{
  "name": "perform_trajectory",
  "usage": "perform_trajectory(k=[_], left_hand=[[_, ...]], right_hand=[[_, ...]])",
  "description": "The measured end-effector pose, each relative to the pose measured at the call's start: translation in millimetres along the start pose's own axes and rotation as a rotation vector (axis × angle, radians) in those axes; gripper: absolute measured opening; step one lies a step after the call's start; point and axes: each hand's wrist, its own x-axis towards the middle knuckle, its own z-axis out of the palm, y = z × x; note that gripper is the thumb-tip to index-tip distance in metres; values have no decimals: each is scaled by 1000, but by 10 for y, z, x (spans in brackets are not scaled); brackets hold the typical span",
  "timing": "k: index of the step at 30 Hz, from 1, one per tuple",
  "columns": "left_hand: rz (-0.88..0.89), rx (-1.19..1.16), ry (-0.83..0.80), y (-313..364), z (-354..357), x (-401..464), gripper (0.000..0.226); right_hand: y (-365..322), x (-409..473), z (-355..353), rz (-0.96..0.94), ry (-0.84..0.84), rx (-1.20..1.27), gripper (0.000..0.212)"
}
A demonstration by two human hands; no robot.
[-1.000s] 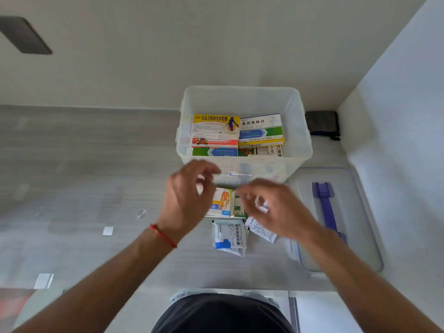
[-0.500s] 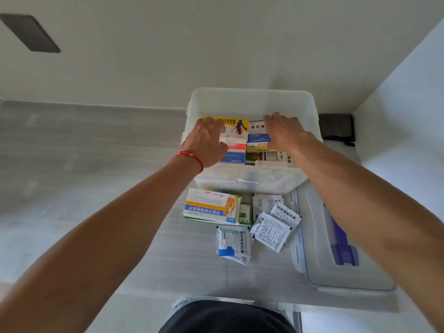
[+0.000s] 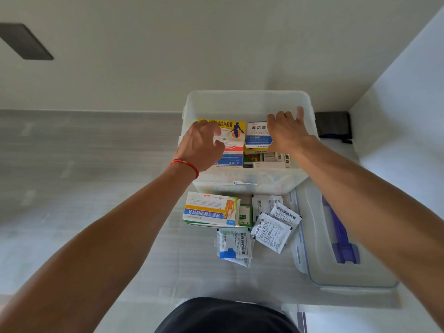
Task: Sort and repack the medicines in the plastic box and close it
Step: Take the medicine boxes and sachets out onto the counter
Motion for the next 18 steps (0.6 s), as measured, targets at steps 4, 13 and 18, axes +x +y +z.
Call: perform_trajectory(k=[4,13,18], left_hand=[[10,-33,1,-7,-12,6,25],[118,-304,188,153,-234,-141,21],[152,-490,381,377,-332,-738,15]], right_hand=[[143,-212,-211,-24,141,28,82],[127,-1124,-648,-73,324,573,96],[-53,-1871,-515,-194,173,726,92]])
